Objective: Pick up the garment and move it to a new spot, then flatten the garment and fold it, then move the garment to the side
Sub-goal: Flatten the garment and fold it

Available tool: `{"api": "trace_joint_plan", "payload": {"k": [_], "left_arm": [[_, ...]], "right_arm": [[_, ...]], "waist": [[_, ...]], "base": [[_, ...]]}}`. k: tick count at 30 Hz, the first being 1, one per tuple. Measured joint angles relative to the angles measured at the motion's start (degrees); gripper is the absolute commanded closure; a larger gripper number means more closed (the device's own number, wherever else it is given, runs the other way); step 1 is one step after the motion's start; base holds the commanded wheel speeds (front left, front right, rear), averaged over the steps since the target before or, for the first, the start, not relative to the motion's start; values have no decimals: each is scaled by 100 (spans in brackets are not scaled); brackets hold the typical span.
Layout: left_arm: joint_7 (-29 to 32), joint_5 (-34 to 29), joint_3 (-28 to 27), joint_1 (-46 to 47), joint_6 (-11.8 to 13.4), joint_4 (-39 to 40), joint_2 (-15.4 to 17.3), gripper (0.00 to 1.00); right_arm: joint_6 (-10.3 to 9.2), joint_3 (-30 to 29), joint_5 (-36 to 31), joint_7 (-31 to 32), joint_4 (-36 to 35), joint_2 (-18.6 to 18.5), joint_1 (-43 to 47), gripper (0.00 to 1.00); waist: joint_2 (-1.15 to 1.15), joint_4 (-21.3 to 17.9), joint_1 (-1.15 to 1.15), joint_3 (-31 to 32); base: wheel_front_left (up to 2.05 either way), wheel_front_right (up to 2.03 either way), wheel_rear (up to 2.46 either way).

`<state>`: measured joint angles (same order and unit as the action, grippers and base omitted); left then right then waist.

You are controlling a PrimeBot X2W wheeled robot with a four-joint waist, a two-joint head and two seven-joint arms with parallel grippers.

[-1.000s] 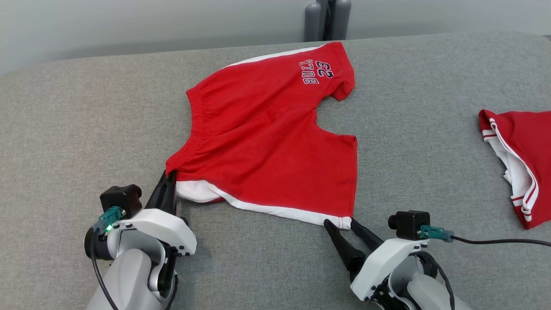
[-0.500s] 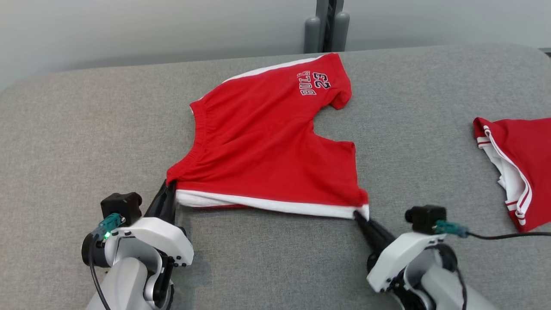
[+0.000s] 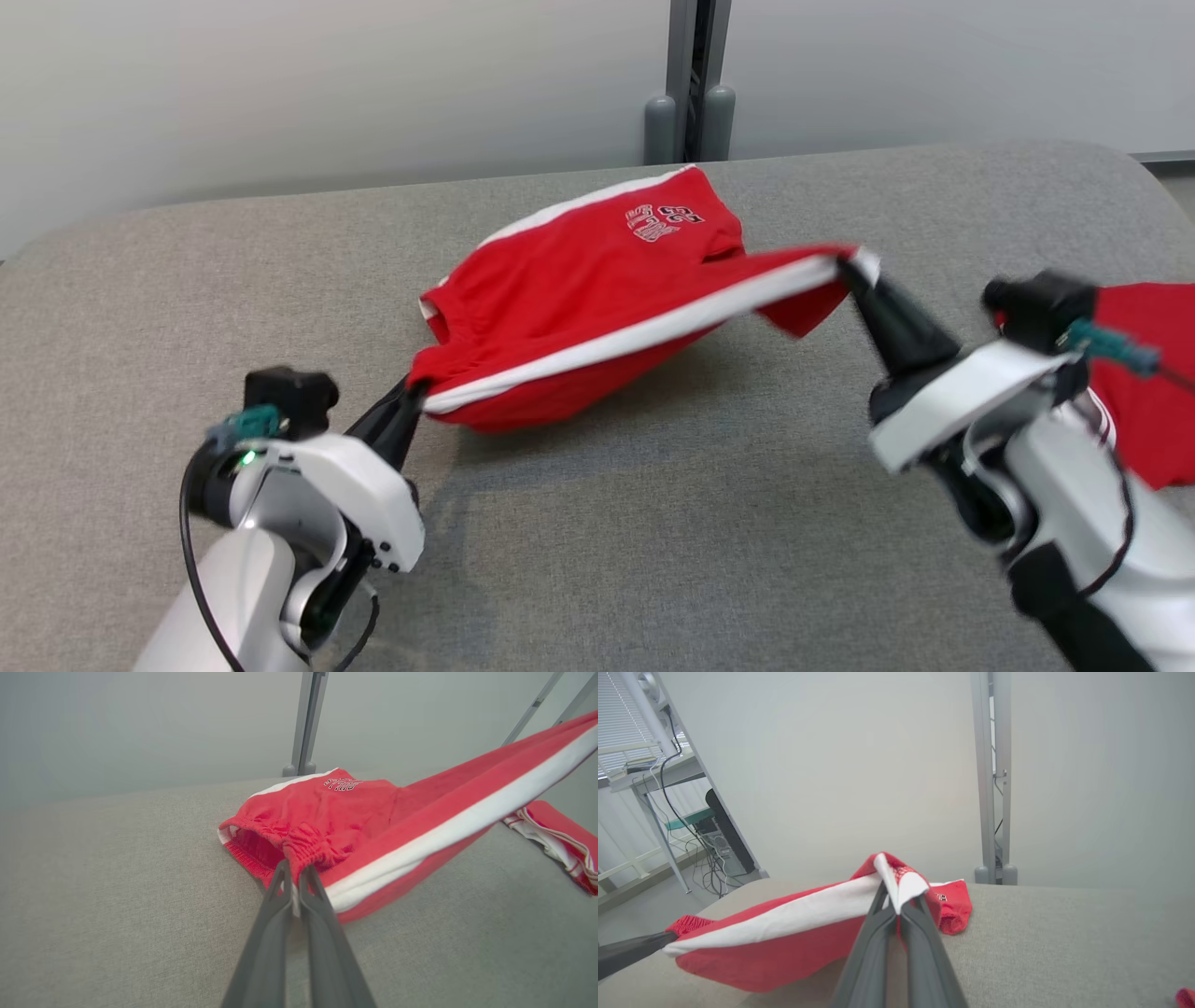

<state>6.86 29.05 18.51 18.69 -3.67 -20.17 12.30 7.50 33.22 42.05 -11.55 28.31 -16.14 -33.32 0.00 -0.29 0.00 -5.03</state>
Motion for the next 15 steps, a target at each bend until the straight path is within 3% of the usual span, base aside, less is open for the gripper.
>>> {"api": "trace_joint_plan", "payload": {"k": [5,9,15], "left_arm": [[878,331,25,213,-87,959,189,100],[1625,779,-71,436,-80,1679,238,100],[2608,1254,-288,1098,132,2392,377,100]], "right_arm": [[0,-433,-354,19,-583,-263,-424,100],[-1,-580,-677,401,-966,-379,-726,100],[0,-717,-1079,984,-1243,-494,-1380,100]], "waist": [[0,20,0,79],[0,6,0,144],[0,-12,0,193]], "base": [[0,0,0],[0,0,0],[0,0,0]]}}
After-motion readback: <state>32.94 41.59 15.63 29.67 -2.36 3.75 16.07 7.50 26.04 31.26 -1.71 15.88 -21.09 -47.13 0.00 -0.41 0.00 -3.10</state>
